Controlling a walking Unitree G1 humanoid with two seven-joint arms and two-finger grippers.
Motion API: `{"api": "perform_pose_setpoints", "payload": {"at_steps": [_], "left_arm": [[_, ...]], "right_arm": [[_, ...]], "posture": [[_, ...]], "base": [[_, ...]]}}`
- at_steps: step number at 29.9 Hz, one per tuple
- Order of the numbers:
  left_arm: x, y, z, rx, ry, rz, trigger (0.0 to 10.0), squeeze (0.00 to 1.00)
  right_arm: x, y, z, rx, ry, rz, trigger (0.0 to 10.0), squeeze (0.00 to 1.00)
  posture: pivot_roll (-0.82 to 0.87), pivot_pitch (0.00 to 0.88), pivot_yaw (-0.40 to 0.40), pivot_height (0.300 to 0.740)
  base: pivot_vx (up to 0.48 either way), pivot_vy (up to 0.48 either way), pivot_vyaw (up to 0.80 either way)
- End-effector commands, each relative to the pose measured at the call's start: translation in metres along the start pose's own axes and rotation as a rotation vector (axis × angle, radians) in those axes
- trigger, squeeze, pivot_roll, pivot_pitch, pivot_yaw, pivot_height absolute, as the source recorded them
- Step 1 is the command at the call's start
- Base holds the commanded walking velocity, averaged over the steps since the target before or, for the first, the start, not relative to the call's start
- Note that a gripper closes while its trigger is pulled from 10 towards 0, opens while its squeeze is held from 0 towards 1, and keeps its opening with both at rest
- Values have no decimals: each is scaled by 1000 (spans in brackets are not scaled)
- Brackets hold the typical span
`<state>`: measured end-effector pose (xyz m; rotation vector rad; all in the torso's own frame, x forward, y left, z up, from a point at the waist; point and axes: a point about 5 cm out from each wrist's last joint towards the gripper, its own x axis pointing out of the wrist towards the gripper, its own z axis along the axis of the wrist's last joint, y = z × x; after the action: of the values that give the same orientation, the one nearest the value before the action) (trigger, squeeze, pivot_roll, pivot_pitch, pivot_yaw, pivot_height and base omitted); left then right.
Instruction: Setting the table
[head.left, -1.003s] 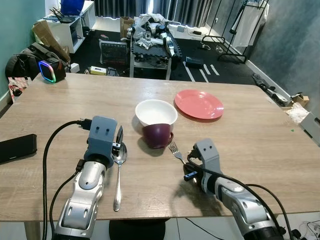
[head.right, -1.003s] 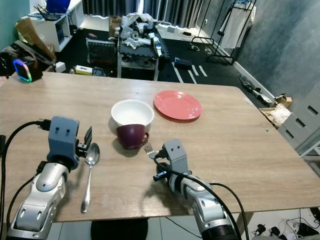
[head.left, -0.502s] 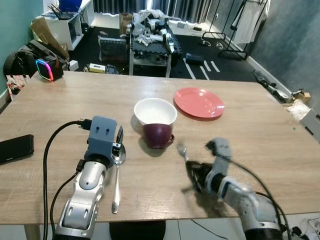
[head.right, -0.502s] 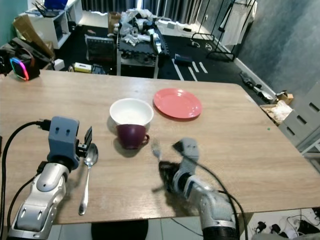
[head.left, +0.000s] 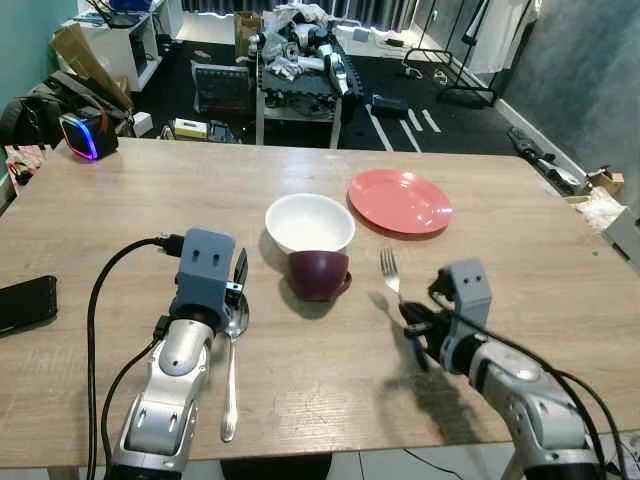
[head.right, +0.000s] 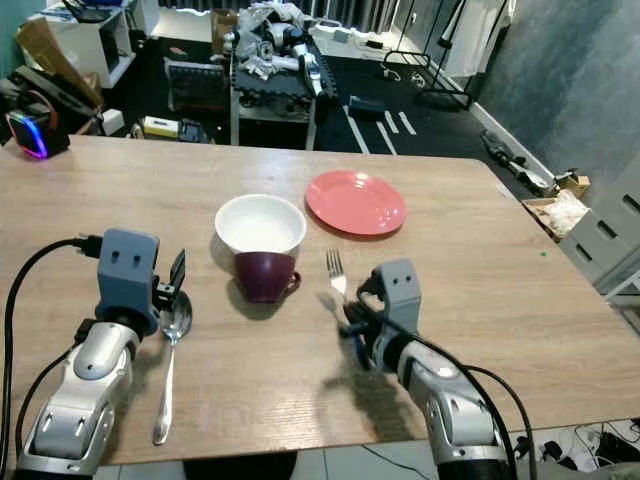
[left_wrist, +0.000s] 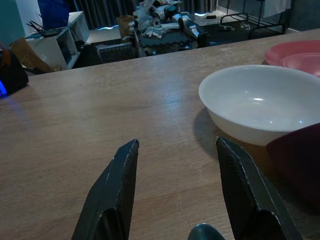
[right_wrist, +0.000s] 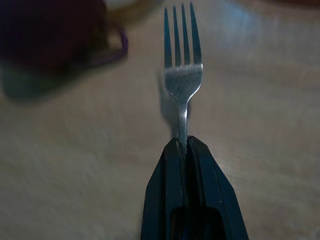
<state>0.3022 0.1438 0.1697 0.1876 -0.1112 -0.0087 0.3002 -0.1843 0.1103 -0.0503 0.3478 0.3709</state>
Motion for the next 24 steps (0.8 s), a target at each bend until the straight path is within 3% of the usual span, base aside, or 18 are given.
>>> {"api": "perform_pose_setpoints", "payload": {"at_steps": [1, 6, 7, 9, 10, 15, 16, 24], "left_arm": [[0, -2, -5, -2, 27, -7, 10000, 0], [-1, 0, -5, 2, 28, -7, 10000, 0], [-1, 0, -5, 3, 28, -7, 10000, 0], [-1, 1, -5, 3, 28, -7, 10000, 0], [-1, 1, -5, 4, 28, -6, 10000, 0], [-2, 1, -5, 4, 30, -7, 10000, 0], [-4, 1, -6, 4, 34, -9, 10000, 0], [-5, -1, -5, 6, 36, -21, 10000, 0]], "right_arm": [[-2, -4, -11, -43, 34, -14, 0, 0], [-3, -7, -25, -66, 75, -26, 157, 0], [-4, -7, -27, -61, 83, -21, 3412, 1000], [-4, -7, -29, -57, 88, -18, 3412, 1000], [-5, -7, -30, -51, 91, -13, 10000, 1000], [-7, -5, -30, -24, 77, 4, 10000, 1000], [-6, -6, -29, -1, 62, -2, 10000, 0], [11, 1, -38, 135, 48, -53, 10000, 0]], "posture": [[-11, 0, -29, 740], [-6, 0, -25, 740], [-5, 0, -25, 740], [-5, 0, -25, 740], [-4, 0, -23, 740], [-7, 0, -19, 740], [-7, 0, -16, 740], [2, 0, -3, 740]], "base": [[0, 0, 0], [0, 0, 0], [0, 0, 0], [0, 0, 0], [0, 0, 0], [0, 0, 0], [0, 0, 0], [0, 0, 0]]}}
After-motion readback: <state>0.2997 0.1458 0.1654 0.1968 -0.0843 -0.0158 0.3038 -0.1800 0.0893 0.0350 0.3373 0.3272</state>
